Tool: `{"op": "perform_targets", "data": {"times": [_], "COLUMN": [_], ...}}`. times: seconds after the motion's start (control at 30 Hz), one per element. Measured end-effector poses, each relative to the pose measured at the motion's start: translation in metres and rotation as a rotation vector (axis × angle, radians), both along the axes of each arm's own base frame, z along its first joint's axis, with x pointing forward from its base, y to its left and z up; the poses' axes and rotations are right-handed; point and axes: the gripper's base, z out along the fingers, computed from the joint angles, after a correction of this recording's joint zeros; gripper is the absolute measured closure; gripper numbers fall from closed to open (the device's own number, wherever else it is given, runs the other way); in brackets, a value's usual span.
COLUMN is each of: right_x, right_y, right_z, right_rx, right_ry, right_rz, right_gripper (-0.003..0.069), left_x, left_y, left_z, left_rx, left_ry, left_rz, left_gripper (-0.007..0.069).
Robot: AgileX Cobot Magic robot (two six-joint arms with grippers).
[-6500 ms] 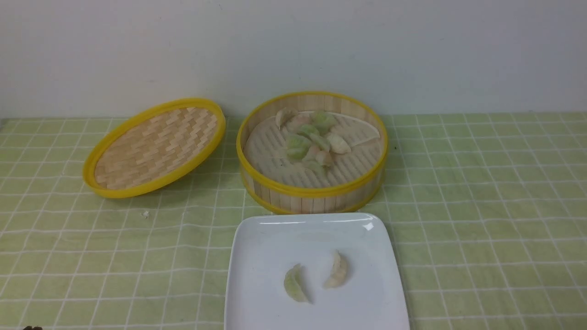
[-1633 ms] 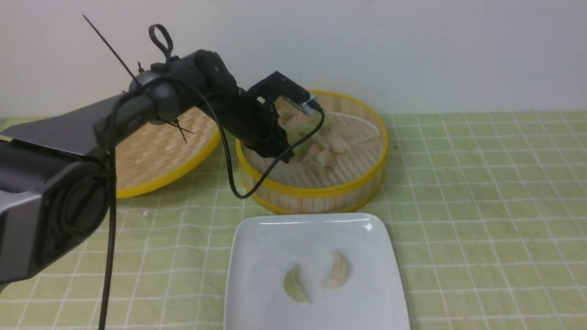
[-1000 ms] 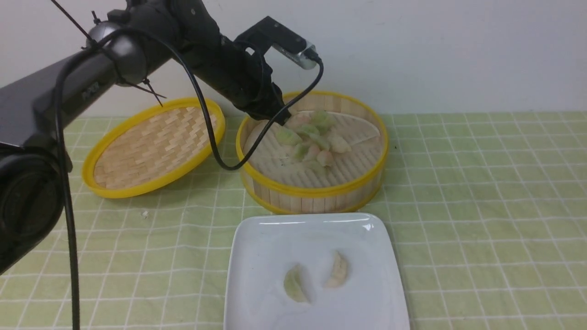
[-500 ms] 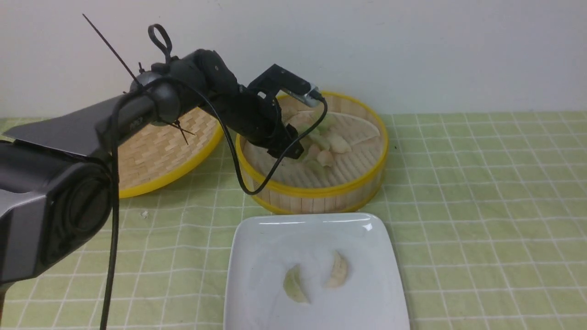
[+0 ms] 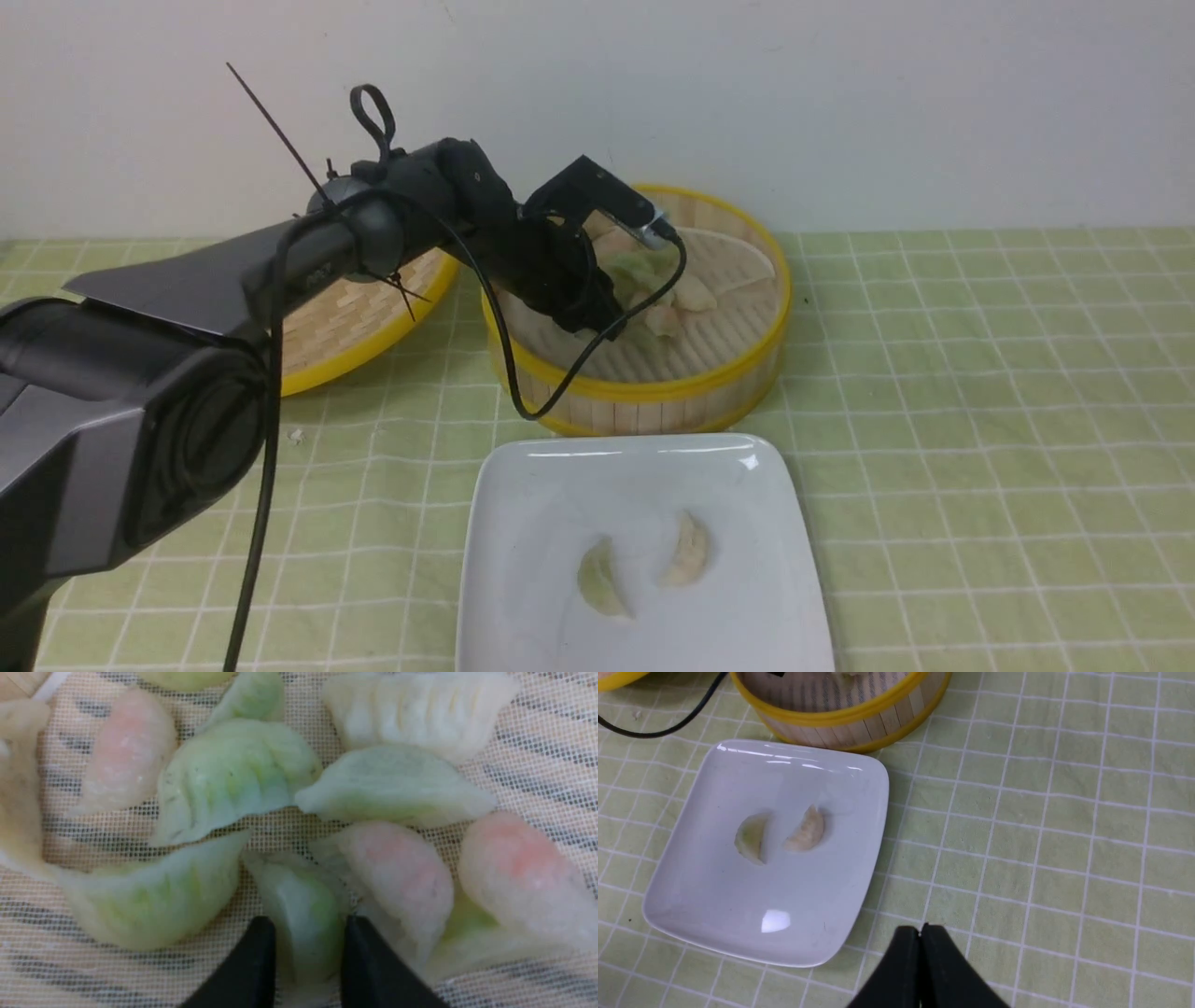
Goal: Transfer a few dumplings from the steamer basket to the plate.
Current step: Use the left arm to grab a dumpling from the steamer
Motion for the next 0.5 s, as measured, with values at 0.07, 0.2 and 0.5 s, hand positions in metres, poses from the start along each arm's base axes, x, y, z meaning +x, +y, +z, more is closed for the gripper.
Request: {"op": "perform_targets", "data": {"times": [0.07, 0.2, 0.5], "right_x": [0.0, 0.0, 0.0], "right_y": [0.0, 0.0, 0.0], "right_z": [0.0, 0.0, 0.0], "right_rx": [0.0, 0.0, 0.002], "right_ry": [0.0, 0.0, 0.0], "right_rz": [0.0, 0.0, 0.001], "right_gripper": [0.0673, 0.0673, 0.0673], "left_x": [-0.001, -0.008, -0.032], "left_y": [-0.001, 0.002, 0.012], "left_z": [0.002, 0.015, 0.109], "left_rx": [0.009, 0.055, 0.037], "left_ry": [0.006, 0.042, -0.034], "left_rz": [0.01, 0.008, 0.008], "left_gripper": [0.0482, 0.0482, 0.0482]}}
